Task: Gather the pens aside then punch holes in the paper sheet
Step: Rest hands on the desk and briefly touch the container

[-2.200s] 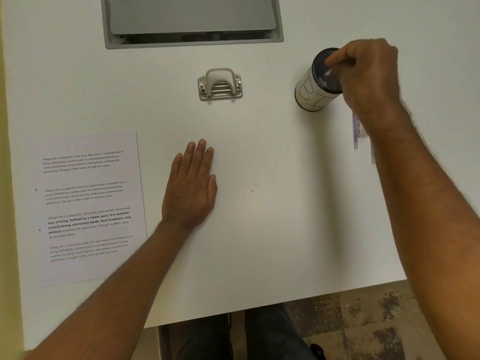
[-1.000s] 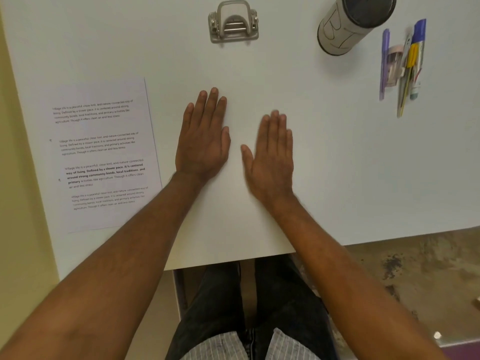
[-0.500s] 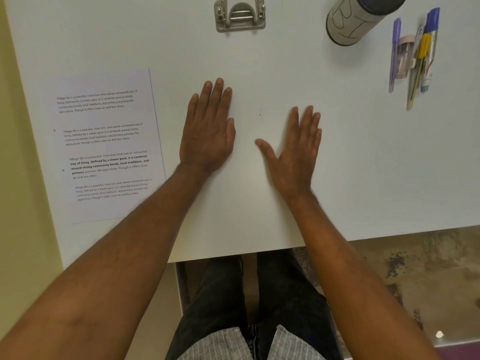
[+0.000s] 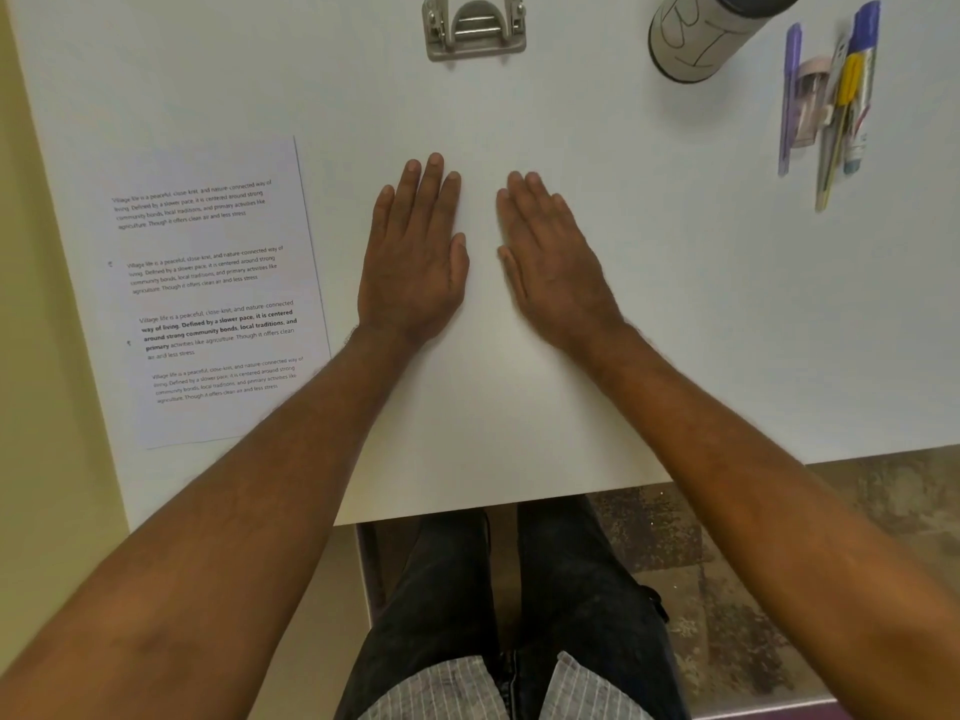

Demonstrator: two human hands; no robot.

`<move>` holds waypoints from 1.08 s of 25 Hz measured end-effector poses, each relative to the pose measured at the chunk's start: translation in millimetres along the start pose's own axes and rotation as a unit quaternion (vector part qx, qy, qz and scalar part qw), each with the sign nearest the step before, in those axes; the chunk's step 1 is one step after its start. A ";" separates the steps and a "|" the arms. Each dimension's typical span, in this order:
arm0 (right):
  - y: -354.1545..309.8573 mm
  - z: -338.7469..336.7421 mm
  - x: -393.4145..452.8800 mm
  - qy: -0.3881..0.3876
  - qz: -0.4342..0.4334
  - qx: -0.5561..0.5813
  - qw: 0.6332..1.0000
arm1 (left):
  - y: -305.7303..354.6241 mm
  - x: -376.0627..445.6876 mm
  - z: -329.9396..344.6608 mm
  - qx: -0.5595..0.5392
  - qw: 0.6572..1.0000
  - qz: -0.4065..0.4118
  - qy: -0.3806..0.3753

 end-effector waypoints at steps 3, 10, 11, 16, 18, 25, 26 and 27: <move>-5.1 -5.6 -22.1 -0.042 -0.056 -0.001 0.998 | -0.1 0.1 -0.3 -0.001 1.000 -0.001 0.000; -2.7 -27.2 -16.9 -0.154 -0.004 0.019 0.988 | -0.6 0.9 0.6 0.003 1.000 -0.001 0.000; -4.4 -29.3 -12.3 -0.158 -0.006 -0.002 0.987 | -0.6 1.2 0.8 0.005 1.000 -0.001 -0.001; -5.7 -33.7 2.8 -0.154 0.022 -0.012 0.988 | -1.0 1.7 1.5 0.007 1.000 0.001 0.001; -6.9 -33.2 4.2 -0.146 0.032 -0.015 0.989 | -1.1 1.6 1.6 0.005 1.000 0.001 0.002; 45.6 -50.2 3.0 -0.068 0.297 0.303 0.903 | 0.4 1.7 -0.3 -0.003 1.000 0.004 0.016; 56.0 -58.4 1.9 -0.050 0.338 0.377 0.861 | 0.2 1.5 -0.1 -0.005 1.000 0.005 0.017; 66.0 -71.5 3.4 -0.024 0.356 0.426 0.831 | 0.7 1.9 0.2 -0.007 1.000 0.006 0.019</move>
Point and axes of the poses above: each hand's wrist, its own x-axis towards the middle knuckle, its own z-axis out of the palm, y = z × x, the point moved 7 cm from there along x, towards the middle knuckle, and after that the axes turned 2 degrees about -z, right-handed, at the moved point
